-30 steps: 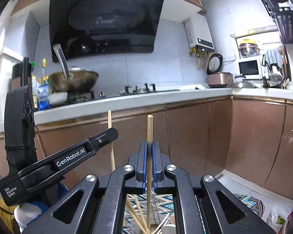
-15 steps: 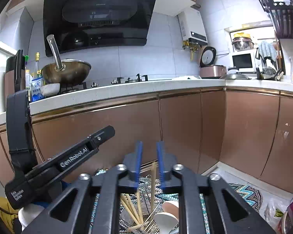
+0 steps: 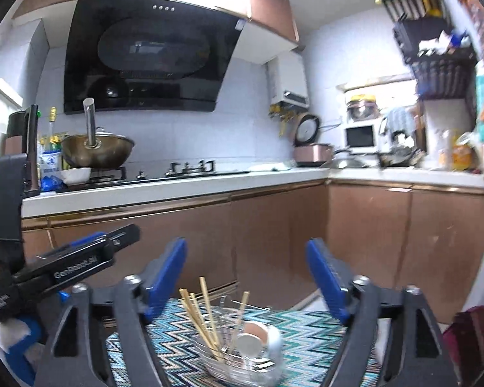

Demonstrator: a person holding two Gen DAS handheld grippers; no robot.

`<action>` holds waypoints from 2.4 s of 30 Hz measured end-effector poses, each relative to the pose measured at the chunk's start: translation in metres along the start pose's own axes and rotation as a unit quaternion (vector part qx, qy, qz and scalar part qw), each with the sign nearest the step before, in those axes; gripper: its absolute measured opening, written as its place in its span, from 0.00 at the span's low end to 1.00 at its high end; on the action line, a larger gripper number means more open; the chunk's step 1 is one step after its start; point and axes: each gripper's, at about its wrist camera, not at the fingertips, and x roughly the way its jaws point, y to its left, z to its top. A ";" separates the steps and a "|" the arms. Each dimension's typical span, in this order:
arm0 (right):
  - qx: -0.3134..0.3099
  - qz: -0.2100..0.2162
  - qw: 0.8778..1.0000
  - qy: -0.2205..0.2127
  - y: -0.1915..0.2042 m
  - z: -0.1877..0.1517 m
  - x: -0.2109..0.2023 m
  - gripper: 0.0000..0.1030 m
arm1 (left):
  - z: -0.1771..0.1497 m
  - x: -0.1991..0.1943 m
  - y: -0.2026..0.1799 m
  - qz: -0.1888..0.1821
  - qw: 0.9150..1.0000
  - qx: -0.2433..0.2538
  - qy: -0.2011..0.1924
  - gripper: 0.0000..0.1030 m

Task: Organize utensils

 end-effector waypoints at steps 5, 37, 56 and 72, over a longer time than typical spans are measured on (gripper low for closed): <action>-0.002 -0.036 0.999 -0.004 0.003 0.007 -0.040 0.99 | 0.003 -0.044 -0.005 0.018 0.999 0.026 -0.004 0.69; 0.002 -0.112 0.993 -0.021 0.017 0.000 -0.184 1.00 | -0.002 -0.208 0.011 0.078 0.992 0.080 -0.064 0.79; -0.002 -0.125 0.992 -0.033 0.024 -0.003 -0.211 1.00 | -0.010 -0.233 0.021 0.081 0.992 0.077 -0.061 0.79; 0.003 -0.146 0.989 -0.033 0.021 -0.007 -0.217 1.00 | -0.016 -0.237 0.023 0.072 0.994 0.070 -0.050 0.79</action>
